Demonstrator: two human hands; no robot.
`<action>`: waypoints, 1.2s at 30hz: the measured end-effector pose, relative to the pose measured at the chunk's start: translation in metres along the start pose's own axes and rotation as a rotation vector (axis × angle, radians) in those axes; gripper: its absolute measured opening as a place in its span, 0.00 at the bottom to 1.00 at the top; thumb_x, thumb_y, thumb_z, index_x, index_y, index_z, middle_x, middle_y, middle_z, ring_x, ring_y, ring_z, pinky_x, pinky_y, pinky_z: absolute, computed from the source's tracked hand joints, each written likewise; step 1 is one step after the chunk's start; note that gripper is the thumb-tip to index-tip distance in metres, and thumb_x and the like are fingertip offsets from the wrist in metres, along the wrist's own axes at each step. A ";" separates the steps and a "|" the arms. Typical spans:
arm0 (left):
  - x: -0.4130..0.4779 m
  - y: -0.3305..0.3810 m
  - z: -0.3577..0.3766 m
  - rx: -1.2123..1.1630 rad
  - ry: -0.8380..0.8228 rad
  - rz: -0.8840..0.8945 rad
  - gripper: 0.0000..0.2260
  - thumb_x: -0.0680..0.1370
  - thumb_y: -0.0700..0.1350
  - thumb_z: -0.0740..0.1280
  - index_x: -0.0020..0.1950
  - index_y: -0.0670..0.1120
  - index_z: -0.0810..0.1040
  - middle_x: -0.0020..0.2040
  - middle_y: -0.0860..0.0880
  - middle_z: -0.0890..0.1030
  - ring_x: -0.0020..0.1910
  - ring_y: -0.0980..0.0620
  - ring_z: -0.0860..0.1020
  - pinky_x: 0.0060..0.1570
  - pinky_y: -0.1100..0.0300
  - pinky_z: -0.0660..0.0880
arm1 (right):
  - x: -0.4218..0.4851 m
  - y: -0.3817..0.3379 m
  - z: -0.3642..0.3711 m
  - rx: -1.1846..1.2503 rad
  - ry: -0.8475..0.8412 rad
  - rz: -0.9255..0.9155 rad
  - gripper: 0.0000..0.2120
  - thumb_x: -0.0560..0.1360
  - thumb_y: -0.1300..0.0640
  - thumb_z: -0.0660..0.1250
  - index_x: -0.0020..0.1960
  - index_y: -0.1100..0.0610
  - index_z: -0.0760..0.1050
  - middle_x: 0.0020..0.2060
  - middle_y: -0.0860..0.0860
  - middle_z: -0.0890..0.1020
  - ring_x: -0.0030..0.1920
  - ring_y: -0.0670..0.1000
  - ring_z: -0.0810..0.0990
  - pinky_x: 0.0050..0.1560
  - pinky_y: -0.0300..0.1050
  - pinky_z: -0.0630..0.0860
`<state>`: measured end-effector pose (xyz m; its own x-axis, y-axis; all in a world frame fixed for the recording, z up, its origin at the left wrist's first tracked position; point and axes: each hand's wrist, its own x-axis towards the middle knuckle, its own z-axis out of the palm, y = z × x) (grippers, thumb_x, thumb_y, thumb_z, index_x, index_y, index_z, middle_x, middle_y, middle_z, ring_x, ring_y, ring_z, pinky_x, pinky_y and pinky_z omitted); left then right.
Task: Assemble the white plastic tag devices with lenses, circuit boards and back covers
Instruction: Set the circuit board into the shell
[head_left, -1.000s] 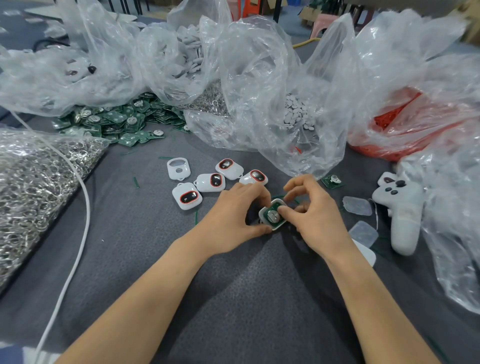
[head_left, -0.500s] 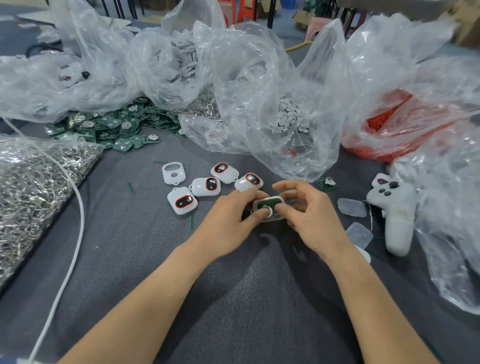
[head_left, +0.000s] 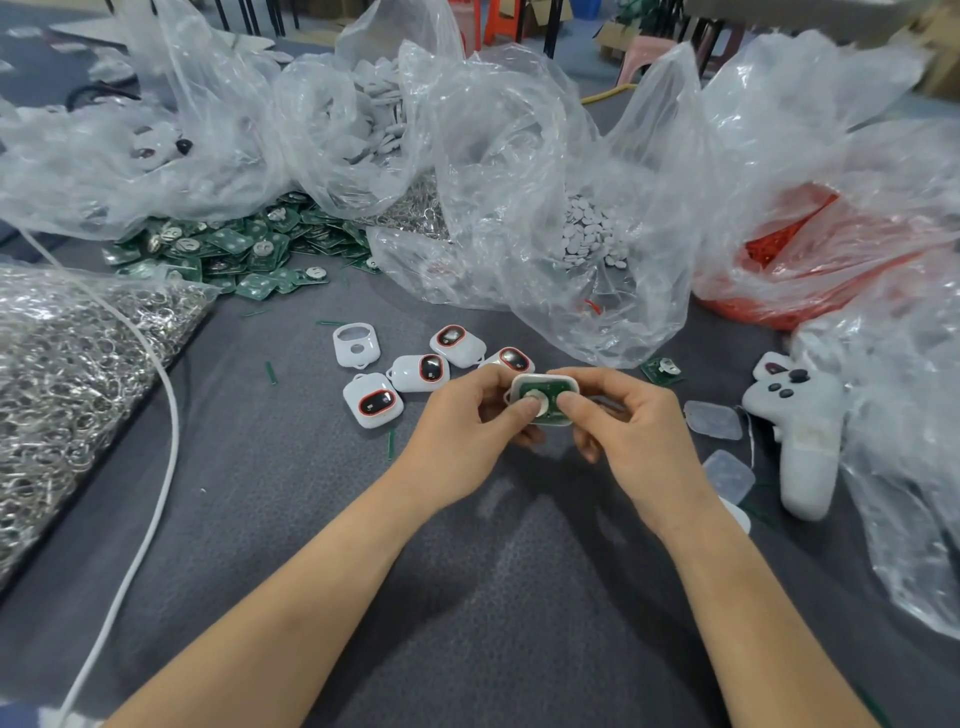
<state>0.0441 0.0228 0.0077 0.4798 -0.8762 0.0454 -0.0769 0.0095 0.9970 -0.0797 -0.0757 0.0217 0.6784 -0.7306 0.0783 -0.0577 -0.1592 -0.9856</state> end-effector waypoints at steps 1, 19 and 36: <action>0.000 -0.001 0.000 0.018 0.001 0.002 0.04 0.79 0.35 0.65 0.49 0.43 0.77 0.42 0.44 0.82 0.35 0.54 0.81 0.41 0.63 0.79 | 0.000 0.000 0.000 -0.022 -0.004 0.006 0.10 0.75 0.67 0.68 0.48 0.54 0.82 0.27 0.46 0.79 0.26 0.43 0.71 0.28 0.35 0.71; -0.001 -0.004 0.003 0.182 0.067 0.032 0.04 0.80 0.38 0.64 0.51 0.40 0.78 0.40 0.40 0.83 0.33 0.47 0.81 0.37 0.59 0.79 | 0.001 0.003 0.001 0.000 -0.028 0.042 0.11 0.75 0.67 0.68 0.46 0.52 0.81 0.40 0.48 0.86 0.42 0.45 0.84 0.40 0.36 0.79; 0.002 -0.011 0.007 0.326 0.108 0.081 0.02 0.79 0.39 0.64 0.47 0.42 0.74 0.35 0.47 0.82 0.32 0.54 0.80 0.41 0.51 0.78 | 0.002 0.008 0.007 -0.293 0.079 -0.037 0.09 0.74 0.64 0.70 0.45 0.50 0.79 0.39 0.47 0.84 0.41 0.46 0.83 0.48 0.45 0.80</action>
<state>0.0396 0.0179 -0.0036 0.5492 -0.8225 0.1477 -0.3855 -0.0926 0.9180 -0.0735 -0.0737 0.0131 0.6253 -0.7684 0.1362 -0.2510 -0.3632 -0.8973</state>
